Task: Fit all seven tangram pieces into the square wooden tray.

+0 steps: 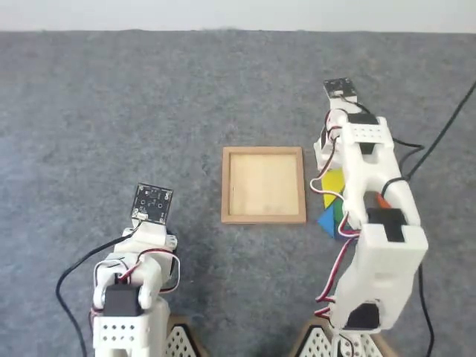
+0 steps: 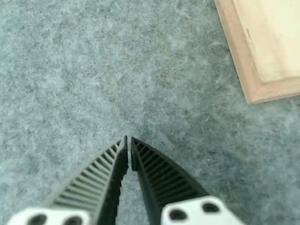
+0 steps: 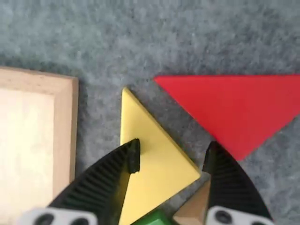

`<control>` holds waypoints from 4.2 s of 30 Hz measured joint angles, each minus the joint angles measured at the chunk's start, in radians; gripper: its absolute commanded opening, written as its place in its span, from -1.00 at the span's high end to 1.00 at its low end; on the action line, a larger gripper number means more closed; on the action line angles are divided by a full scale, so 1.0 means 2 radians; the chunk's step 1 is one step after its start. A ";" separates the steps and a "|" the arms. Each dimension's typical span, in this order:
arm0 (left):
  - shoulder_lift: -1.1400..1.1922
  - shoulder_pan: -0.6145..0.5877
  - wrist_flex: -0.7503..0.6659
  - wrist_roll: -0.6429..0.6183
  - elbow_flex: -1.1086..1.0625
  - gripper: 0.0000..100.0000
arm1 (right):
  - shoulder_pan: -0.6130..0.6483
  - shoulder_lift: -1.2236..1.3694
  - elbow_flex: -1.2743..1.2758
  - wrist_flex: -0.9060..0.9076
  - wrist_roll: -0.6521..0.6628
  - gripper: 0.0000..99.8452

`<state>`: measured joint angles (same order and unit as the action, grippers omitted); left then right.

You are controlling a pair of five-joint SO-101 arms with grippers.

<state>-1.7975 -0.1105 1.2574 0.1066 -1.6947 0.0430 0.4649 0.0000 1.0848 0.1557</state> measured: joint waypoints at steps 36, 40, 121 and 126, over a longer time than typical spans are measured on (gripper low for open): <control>0.000 0.000 0.000 0.000 0.000 0.97 | 0.063 -0.134 0.234 -0.020 -0.083 0.34; 0.000 0.000 0.000 0.000 0.000 0.97 | 0.063 -0.134 0.234 -0.020 -0.084 0.58; 0.000 0.000 0.000 0.000 0.000 0.97 | 0.068 -0.057 0.100 -0.017 0.061 0.57; 0.000 0.000 0.000 0.000 0.000 0.97 | 0.069 -0.097 0.106 -0.008 0.049 0.57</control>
<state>-1.7975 -0.1105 1.2574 0.1066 -1.6947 0.1811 0.2716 0.2117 1.0679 0.2539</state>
